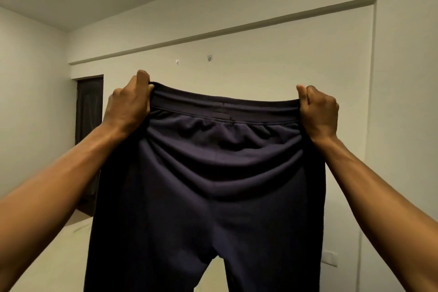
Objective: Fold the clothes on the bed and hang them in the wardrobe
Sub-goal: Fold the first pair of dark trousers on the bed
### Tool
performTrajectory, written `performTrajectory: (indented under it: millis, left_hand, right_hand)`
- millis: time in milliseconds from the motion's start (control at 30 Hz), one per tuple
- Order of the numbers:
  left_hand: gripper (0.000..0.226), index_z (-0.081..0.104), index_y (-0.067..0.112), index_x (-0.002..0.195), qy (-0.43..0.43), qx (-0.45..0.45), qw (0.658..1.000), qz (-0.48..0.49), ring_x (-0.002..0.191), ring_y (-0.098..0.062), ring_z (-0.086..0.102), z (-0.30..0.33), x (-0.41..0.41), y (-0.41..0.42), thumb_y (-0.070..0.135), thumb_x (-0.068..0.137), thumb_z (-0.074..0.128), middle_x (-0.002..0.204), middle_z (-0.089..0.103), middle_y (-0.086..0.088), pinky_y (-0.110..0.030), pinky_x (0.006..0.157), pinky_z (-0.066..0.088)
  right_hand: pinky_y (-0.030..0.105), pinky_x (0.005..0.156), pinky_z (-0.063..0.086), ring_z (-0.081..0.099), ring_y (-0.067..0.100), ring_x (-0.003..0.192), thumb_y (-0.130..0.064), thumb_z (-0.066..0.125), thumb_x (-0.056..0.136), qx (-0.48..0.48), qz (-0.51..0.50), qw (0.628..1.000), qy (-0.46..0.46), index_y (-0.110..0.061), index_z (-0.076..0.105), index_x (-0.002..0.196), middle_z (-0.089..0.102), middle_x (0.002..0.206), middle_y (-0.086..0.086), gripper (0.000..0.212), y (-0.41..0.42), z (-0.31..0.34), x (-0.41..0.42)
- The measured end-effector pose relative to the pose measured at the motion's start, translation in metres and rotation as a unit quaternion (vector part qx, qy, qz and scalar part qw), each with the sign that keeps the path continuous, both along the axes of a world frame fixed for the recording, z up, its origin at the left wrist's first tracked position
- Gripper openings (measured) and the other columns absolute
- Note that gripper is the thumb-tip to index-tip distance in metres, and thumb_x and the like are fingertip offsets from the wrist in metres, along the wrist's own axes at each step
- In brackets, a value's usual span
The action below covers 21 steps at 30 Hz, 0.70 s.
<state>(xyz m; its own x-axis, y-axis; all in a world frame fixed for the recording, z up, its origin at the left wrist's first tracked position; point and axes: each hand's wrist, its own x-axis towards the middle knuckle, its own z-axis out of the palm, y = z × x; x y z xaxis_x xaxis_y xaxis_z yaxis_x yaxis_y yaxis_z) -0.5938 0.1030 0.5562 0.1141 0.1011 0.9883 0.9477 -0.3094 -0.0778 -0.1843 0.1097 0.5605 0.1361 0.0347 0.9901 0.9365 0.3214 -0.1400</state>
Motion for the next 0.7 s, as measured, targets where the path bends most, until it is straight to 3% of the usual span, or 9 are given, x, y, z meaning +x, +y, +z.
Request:
performTrajectory:
  millis: [100, 200, 267, 333, 400, 467, 567, 700]
  left_hand:
    - [0.019, 0.037, 0.007, 0.106, -0.047, -0.102, 0.993, 0.022, 0.075, -0.051, 0.056, 0.002, 0.000, 0.012, 0.026, 0.105, 0.041, 0.093, 0.062, -0.028, -0.047, 0.062, 0.038]
    - [0.020, 0.045, 0.009, 0.107, -0.117, -0.277, 0.954, 0.003, 0.091, -0.043, 0.056, 0.005, -0.002, 0.021, 0.029, 0.104, 0.044, 0.096, 0.058, -0.021, -0.046, 0.078, 0.044]
    - [0.021, 0.054, 0.010, 0.086, -0.180, -0.367, 0.911, -0.062, 0.082, -0.034, 0.055, 0.005, -0.003, 0.026, 0.024, 0.101, 0.050, 0.084, 0.056, -0.014, -0.037, 0.069, 0.042]
    - [0.033, 0.050, 0.010, 0.068, -0.256, -0.427, 0.859, -0.118, 0.064, -0.027, 0.046, 0.003, 0.000, 0.028, 0.017, 0.100, 0.053, 0.069, 0.049, -0.009, -0.029, 0.056, 0.033]
    - [0.017, 0.059, 0.000, 0.091, -0.316, -0.461, 0.818, -0.139, 0.071, -0.025, 0.052, 0.002, 0.004, 0.027, 0.013, 0.100, 0.052, 0.083, 0.056, -0.014, -0.029, 0.057, 0.039]
    - [0.021, 0.053, -0.002, 0.116, -0.357, -0.473, 0.790, -0.160, 0.083, -0.026, 0.057, 0.001, 0.010, 0.023, 0.009, 0.099, 0.048, 0.101, 0.058, -0.017, -0.033, 0.061, 0.045]
    - [0.015, 0.055, 0.000, 0.111, -0.374, -0.478, 0.763, -0.222, 0.071, -0.022, 0.054, 0.004, 0.025, 0.009, 0.008, 0.102, 0.046, 0.087, 0.057, -0.013, -0.030, 0.056, 0.045]
    - [0.013, 0.059, 0.003, 0.101, -0.347, -0.491, 0.738, -0.308, 0.075, -0.021, 0.060, 0.012, 0.057, -0.010, 0.011, 0.101, 0.049, 0.093, 0.061, -0.012, -0.029, 0.059, 0.053]
  right_hand:
    - [0.036, 0.062, 0.029, 0.043, 0.034, 0.064, -0.042, 0.044, 0.105, -0.090, 0.019, 0.995, 0.027, -0.013, 0.038, 0.065, 0.051, 0.066, 0.014, 0.050, 0.005, 0.006, -0.012]
    - [0.036, 0.063, 0.031, 0.046, 0.034, 0.065, -0.047, 0.046, 0.102, -0.193, 0.053, 0.977, 0.071, -0.011, 0.037, 0.059, 0.049, 0.063, 0.008, 0.057, 0.015, 0.008, -0.020]
    - [0.037, 0.060, 0.032, 0.049, 0.032, 0.067, -0.047, 0.050, 0.100, -0.270, 0.073, 0.954, 0.107, -0.013, 0.037, 0.057, 0.049, 0.063, 0.007, 0.056, 0.023, 0.007, -0.022]
    - [0.036, 0.060, 0.034, 0.052, 0.031, 0.071, -0.045, 0.055, 0.098, -0.339, 0.100, 0.923, 0.150, -0.014, 0.037, 0.059, 0.052, 0.068, 0.006, 0.053, 0.031, 0.004, -0.026]
    - [0.034, 0.068, 0.040, 0.055, 0.031, 0.080, -0.044, 0.059, 0.096, -0.377, 0.128, 0.898, 0.190, -0.013, 0.042, 0.063, 0.058, 0.081, 0.009, 0.049, 0.038, 0.001, -0.032]
    - [0.032, 0.075, 0.043, 0.058, 0.032, 0.088, -0.044, 0.062, 0.095, -0.381, 0.153, 0.885, 0.219, -0.009, 0.051, 0.073, 0.060, 0.094, 0.011, 0.043, 0.042, -0.001, -0.043]
    - [0.033, 0.077, 0.045, 0.058, 0.031, 0.093, -0.046, 0.063, 0.094, -0.365, 0.177, 0.882, 0.238, -0.007, 0.059, 0.089, 0.060, 0.100, 0.011, 0.040, 0.042, 0.001, -0.067]
    - [0.031, 0.063, 0.037, 0.051, 0.026, 0.066, -0.046, 0.061, 0.095, -0.334, 0.200, 0.902, 0.186, -0.014, 0.042, 0.059, 0.055, 0.070, 0.004, 0.051, 0.030, 0.005, -0.113]
